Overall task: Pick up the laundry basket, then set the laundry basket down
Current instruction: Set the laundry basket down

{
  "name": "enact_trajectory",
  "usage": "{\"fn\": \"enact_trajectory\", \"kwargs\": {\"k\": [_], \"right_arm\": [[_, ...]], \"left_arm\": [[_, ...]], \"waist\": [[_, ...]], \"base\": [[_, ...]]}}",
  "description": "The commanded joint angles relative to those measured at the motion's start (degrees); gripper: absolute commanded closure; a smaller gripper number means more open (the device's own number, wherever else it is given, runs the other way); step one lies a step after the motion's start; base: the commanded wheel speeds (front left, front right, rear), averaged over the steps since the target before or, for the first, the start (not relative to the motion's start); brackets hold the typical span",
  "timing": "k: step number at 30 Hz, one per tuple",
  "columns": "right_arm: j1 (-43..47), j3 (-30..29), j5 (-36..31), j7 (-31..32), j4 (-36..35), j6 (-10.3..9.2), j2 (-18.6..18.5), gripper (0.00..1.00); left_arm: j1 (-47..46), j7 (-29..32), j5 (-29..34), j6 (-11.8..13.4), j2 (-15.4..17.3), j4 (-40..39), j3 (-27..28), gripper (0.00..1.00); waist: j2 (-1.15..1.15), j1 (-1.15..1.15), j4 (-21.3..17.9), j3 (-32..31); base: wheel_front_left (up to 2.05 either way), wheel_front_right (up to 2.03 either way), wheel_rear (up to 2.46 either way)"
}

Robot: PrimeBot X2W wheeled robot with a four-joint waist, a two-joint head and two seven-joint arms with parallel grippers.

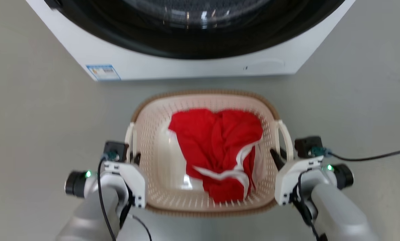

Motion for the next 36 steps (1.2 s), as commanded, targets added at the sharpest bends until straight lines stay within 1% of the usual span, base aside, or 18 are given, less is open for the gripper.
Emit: {"fn": "enact_trajectory", "kwargs": {"k": [1, 3, 9, 17, 20, 29, 36], "right_arm": [[-1.94, 1.55, -0.27, -2.01, -1.36, 1.01, 0.99, 1.0], [-3.52, 1.43, 0.53, -3.26, -0.72, 1.01, 0.99, 1.0], [-8.69, 0.28, -0.08, -7.85, 2.77, 1.01, 0.99, 1.0], [-16.04, -3.26, -4.4, -11.98, 7.03, 1.01, 0.99, 1.0], [-17.88, -4.27, -5.76, -12.98, 7.9, 1.01, 0.99, 1.0], [-21.48, -6.9, -8.56, -14.16, 9.56, 1.01, 0.99, 1.0], [-22.43, -7.28, -8.89, -14.89, 10.34, 1.01, 0.99, 1.0]], "left_arm": [[-2.74, -0.61, 0.58, 0.23, 1.47, -0.98, 0.97, 1.0], [-4.35, -0.78, 0.7, 0.41, 1.88, -1.45, 1.25, 1.0], [-8.52, -1.04, 1.4, 1.3, 2.95, -3.68, 2.28, 1.0], [-11.96, -1.07, 3.53, 2.68, 4.8, -9.48, 5.06, 1.0], [-12.24, -1.07, 4.48, 2.93, 5.23, -10.7, 6.07, 1.0], [-14.77, -1.08, 6.53, 2.67, 5.4, -12.18, 8.52, 1.0], [-16.38, -1.08, 8.82, 2.25, 6.21, -12.51, 10.59, 1.0]], "waist": [[0.0, 0.0, 0.27, 4.61], [0.0, 0.0, 0.39, 6.97], [0.0, 0.0, 0.83, 13.7], [0.0, 0.0, 1.57, 21.48], [0.0, 0.0, 1.63, 23.16], [0.0, 0.0, 2.49, 27.26], [0.0, 0.0, 2.38, 29.24]], "base": [[0.0, 0.0, 0.0], [0.0, 0.0, 0.0], [0.0, 0.0, 0.0], [0.0, 0.0, 0.0], [0.0, 0.0, 0.0], [0.0, 0.0, 0.0], [0.0, 0.0, 0.0]]}}
